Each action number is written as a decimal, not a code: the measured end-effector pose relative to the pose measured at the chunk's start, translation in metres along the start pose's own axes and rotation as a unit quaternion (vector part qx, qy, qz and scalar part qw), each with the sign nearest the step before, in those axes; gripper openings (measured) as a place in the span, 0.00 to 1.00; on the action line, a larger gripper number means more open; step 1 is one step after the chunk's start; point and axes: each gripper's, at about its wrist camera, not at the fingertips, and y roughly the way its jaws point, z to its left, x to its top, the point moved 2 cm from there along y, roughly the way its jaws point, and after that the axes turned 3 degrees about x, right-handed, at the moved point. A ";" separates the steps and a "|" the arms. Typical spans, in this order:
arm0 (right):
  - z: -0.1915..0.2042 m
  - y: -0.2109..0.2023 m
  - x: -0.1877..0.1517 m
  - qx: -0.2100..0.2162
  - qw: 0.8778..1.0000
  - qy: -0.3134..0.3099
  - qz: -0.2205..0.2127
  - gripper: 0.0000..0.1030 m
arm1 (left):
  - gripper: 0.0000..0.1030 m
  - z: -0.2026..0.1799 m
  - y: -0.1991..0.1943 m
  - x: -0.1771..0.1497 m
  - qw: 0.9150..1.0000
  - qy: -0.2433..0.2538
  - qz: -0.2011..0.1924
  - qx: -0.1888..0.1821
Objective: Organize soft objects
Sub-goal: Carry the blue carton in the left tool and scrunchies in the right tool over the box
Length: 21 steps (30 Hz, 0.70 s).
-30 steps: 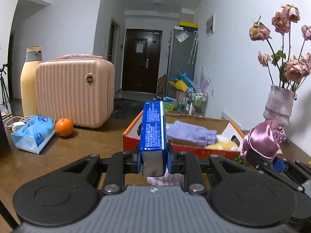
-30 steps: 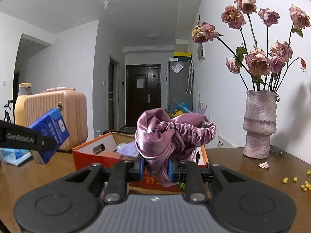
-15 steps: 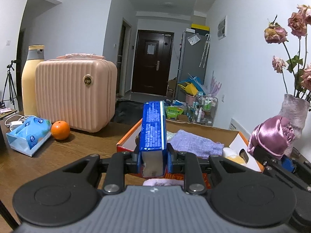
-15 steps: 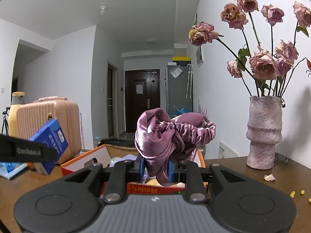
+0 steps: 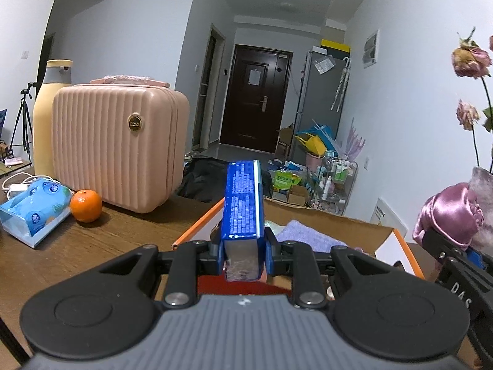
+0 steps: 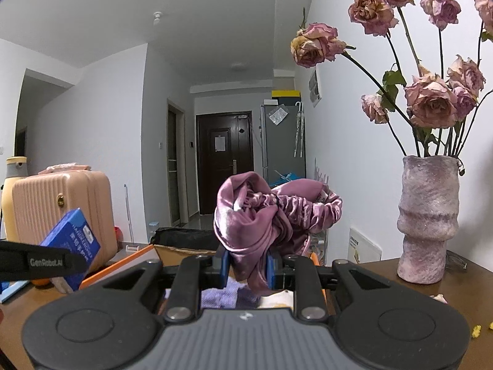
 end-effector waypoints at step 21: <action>-0.003 0.072 0.015 0.017 0.999 -0.013 0.026 0.21 | 0.23 0.000 0.062 0.025 0.999 -0.031 0.006 0.003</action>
